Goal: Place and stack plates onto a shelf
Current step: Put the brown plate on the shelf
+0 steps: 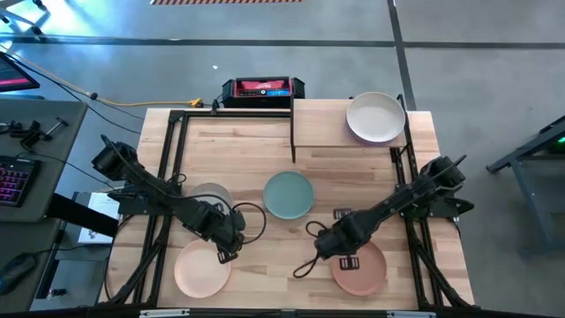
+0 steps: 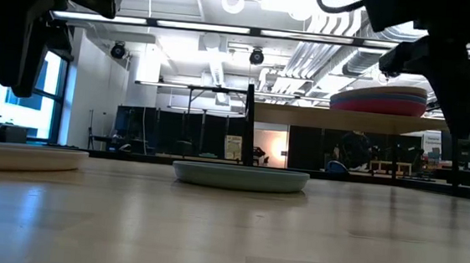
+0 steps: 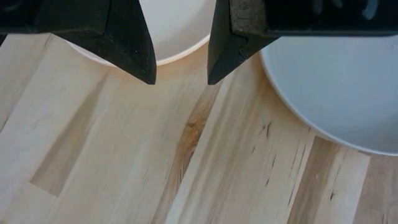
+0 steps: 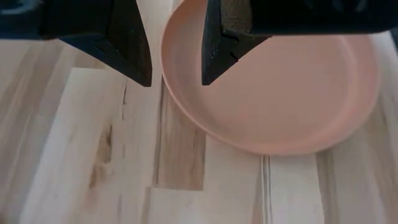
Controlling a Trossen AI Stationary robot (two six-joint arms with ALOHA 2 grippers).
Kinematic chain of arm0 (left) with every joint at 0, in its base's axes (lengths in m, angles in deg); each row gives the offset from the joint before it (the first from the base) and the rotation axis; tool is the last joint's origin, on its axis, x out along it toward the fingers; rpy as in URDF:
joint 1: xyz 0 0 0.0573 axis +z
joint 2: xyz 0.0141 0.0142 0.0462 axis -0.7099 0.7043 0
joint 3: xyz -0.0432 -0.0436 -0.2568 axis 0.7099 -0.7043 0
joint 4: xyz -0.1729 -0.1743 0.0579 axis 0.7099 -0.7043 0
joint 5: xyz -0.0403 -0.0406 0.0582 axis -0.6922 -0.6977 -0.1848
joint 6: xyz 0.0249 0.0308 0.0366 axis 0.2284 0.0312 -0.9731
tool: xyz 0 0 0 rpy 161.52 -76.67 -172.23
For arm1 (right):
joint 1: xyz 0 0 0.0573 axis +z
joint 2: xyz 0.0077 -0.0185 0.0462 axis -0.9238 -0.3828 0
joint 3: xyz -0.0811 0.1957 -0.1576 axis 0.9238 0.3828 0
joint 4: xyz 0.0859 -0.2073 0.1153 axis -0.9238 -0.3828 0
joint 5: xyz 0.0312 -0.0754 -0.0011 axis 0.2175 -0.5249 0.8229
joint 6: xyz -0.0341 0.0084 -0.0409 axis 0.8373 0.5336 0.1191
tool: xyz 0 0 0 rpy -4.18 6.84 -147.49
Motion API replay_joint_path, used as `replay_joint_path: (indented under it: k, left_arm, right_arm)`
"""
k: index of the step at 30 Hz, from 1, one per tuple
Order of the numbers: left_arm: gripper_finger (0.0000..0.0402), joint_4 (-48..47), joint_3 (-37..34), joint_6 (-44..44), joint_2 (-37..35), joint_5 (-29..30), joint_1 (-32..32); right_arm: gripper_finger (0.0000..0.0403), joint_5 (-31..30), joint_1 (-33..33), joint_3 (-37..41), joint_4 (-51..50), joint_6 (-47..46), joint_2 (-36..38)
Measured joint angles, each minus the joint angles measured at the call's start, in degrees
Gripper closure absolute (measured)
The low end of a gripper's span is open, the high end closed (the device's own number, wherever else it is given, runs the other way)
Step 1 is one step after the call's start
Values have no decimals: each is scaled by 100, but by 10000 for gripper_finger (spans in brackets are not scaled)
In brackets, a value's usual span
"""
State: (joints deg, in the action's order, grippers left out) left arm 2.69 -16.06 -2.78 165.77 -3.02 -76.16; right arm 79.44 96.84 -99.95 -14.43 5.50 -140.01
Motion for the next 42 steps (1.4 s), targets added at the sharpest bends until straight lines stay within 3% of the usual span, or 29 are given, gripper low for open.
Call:
replay_joint_path:
  k: [13, 33, 42]
  left_arm:
    - [268, -4, 0, -11, 0, 4, 2]
    - [268, -2, 0, -4, 0, 4, 2]
    - [268, -2, 0, -4, 0, 4, 2]
  right_arm:
    - [285, -257, 153, 0, 157, 825, -629]
    - [287, -332, 147, 0, 375, 931, -1097]
    - [351, -298, 147, 0, 366, 923, -1098]
